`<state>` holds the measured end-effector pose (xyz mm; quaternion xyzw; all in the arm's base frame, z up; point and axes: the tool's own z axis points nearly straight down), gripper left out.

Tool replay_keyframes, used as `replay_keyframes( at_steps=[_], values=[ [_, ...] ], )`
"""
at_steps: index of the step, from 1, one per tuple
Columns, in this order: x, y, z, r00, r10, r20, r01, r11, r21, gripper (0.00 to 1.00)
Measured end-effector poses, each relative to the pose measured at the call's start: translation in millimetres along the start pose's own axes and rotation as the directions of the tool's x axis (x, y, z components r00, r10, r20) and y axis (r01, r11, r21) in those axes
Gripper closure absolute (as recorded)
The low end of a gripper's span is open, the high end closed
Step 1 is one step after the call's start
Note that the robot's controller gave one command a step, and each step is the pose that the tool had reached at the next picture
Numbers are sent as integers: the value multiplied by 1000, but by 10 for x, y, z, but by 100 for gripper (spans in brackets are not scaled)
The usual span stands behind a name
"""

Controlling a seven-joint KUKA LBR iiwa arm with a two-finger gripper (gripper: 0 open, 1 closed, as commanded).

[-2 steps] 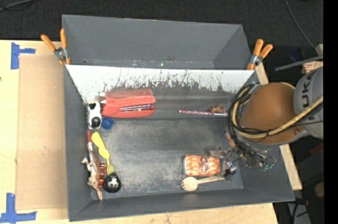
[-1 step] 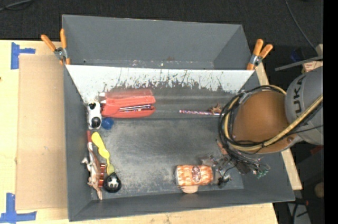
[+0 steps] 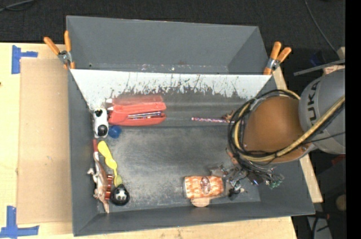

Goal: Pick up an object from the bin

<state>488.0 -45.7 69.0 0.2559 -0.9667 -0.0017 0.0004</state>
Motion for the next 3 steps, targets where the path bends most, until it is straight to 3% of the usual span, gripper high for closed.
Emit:
replay_keyframes(
  at_steps=[1, 3],
  values=[
    [79, 188, -6, 1000, 16, -1, -16, 1000, -4, 100],
    [60, 219, -8, 1000, -9, 3, 9, 1000, -3, 100]
  ],
)
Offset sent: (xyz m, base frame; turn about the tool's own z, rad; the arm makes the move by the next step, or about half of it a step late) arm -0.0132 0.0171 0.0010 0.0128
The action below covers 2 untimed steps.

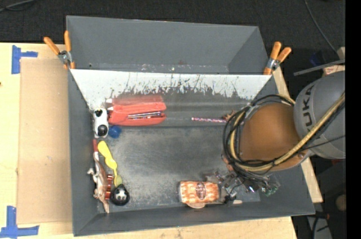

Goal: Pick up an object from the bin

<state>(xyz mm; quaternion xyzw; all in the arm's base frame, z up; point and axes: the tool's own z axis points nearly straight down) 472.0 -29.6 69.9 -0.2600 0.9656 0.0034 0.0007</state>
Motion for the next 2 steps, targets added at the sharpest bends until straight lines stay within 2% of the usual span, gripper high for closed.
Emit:
replay_keyframes(
  at_steps=[2],
  values=[
    [-144, 213, 5, 1000, -7, -1, 7, 1000, -1, 100]
  ],
)
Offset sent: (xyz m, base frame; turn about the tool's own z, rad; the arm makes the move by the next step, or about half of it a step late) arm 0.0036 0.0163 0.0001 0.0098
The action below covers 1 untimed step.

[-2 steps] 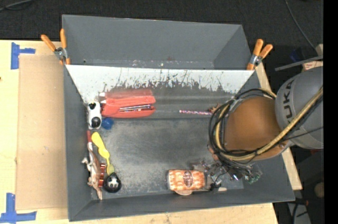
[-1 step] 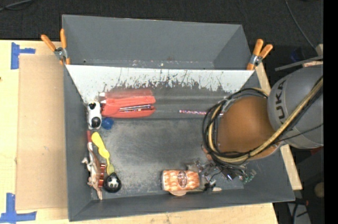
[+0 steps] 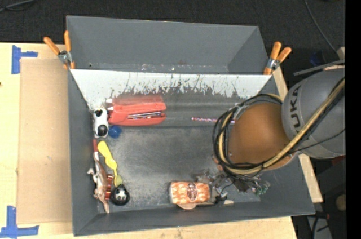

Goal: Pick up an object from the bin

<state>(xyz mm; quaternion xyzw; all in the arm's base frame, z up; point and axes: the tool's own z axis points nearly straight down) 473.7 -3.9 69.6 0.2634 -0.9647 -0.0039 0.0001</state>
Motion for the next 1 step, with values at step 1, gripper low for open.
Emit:
replay_keyframes(
  at_steps=[1],
  values=[
    [-15, 37, -1142, 999, -35, 0, 35, 999, -2, 100]
  ],
)
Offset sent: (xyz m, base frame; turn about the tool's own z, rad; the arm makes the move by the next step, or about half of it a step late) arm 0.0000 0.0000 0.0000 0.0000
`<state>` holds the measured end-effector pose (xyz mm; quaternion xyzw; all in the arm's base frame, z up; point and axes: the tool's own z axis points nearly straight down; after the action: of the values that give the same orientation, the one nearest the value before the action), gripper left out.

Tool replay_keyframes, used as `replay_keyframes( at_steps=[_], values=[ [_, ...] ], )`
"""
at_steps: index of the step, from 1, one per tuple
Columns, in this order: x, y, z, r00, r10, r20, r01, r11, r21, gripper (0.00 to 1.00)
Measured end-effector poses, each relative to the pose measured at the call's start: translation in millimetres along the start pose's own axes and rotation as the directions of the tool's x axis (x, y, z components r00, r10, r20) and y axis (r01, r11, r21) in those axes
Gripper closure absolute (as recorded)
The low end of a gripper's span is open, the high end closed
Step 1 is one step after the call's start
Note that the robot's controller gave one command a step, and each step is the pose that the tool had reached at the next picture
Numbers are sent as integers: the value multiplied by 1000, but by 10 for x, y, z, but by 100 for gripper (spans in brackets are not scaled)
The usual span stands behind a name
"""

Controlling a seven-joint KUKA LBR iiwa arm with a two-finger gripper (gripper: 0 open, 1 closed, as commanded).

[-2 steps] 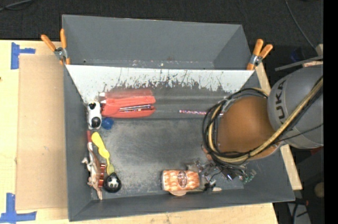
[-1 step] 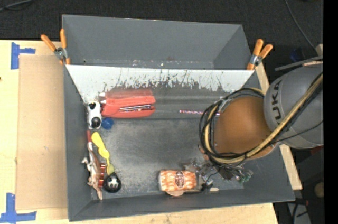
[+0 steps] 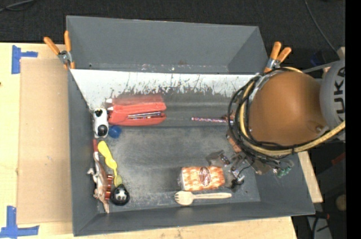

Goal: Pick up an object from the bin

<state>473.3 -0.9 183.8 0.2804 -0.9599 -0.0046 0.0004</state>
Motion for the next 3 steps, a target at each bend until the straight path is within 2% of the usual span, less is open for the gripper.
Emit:
replay_keyframes(
  at_steps=[1, 2, 3],
  values=[
    [1, -1, 0, 1000, 1, 0, -1, 1000, 0, 100],
    [-132, 147, 236, 997, -74, 2, 74, 997, 2, 100],
    [-157, 206, 450, 988, -155, -2, 155, 988, -3, 100]
  ],
)
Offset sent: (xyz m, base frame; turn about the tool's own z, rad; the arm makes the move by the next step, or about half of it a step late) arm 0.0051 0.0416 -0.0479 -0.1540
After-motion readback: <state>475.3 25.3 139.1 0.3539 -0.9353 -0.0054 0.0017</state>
